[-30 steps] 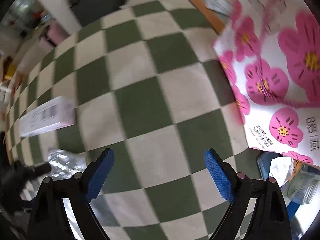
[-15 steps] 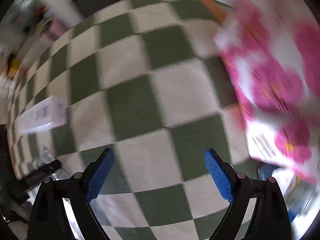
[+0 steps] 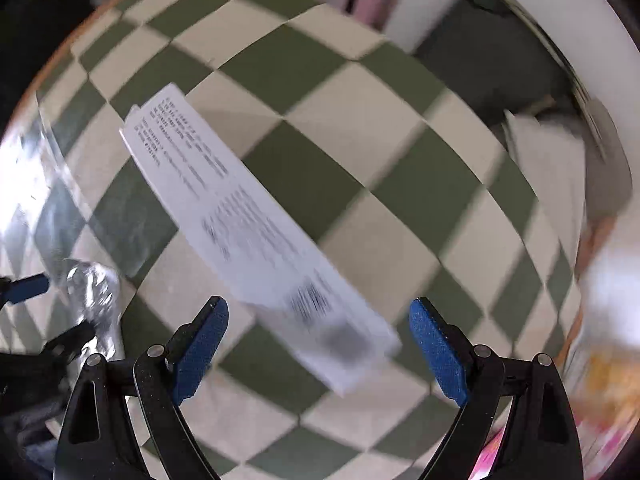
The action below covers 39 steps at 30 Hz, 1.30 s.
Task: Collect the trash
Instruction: 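Grasp the foil blister pack with the left tool while the right tool grasps the white Doctor box, then carry the blister pack and Doctor box to the trash bin and release both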
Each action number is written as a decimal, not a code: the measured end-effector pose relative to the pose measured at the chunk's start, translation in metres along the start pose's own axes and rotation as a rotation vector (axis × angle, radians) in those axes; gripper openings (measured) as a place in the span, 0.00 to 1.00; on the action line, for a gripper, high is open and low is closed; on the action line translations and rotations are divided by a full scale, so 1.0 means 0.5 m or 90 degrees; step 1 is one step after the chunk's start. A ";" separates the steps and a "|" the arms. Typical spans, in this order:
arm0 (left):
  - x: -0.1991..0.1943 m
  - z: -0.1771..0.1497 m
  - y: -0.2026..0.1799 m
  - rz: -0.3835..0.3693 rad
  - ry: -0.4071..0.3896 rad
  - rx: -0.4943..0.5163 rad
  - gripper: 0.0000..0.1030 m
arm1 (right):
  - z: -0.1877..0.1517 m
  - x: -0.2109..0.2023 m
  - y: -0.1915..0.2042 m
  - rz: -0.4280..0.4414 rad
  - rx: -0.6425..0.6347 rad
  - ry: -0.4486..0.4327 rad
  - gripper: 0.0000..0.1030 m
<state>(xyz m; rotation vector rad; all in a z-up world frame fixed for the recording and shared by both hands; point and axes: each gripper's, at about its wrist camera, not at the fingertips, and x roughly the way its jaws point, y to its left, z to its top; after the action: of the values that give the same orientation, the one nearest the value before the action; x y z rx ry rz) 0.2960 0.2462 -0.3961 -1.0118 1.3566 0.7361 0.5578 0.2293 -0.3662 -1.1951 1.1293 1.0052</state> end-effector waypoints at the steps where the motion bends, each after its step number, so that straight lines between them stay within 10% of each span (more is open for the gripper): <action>1: 0.000 -0.006 0.010 -0.011 0.001 -0.012 0.67 | 0.012 0.012 0.008 0.004 -0.011 0.008 0.90; 9: 0.015 -0.017 -0.006 -0.023 0.003 -0.002 0.67 | -0.017 0.027 -0.025 0.059 0.110 0.034 0.62; 19: 0.064 -0.044 -0.015 0.045 0.027 0.041 0.67 | -0.350 0.043 -0.114 0.196 0.552 0.111 0.60; 28: 0.108 -0.105 -0.057 0.084 -0.002 0.132 0.62 | -0.320 0.013 -0.114 0.129 0.490 0.052 0.76; 31: 0.119 -0.123 -0.083 0.069 0.001 0.193 0.62 | -0.297 0.012 -0.102 0.090 0.453 0.047 0.51; 39: 0.137 -0.140 -0.119 0.095 -0.009 0.212 0.62 | -0.287 0.014 -0.062 0.103 0.471 0.086 0.55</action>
<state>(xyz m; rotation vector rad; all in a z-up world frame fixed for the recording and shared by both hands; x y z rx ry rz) 0.3272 0.1497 -0.4498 -0.6467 1.4943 0.5995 0.5731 0.0833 -0.3704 -0.5830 1.5435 0.5335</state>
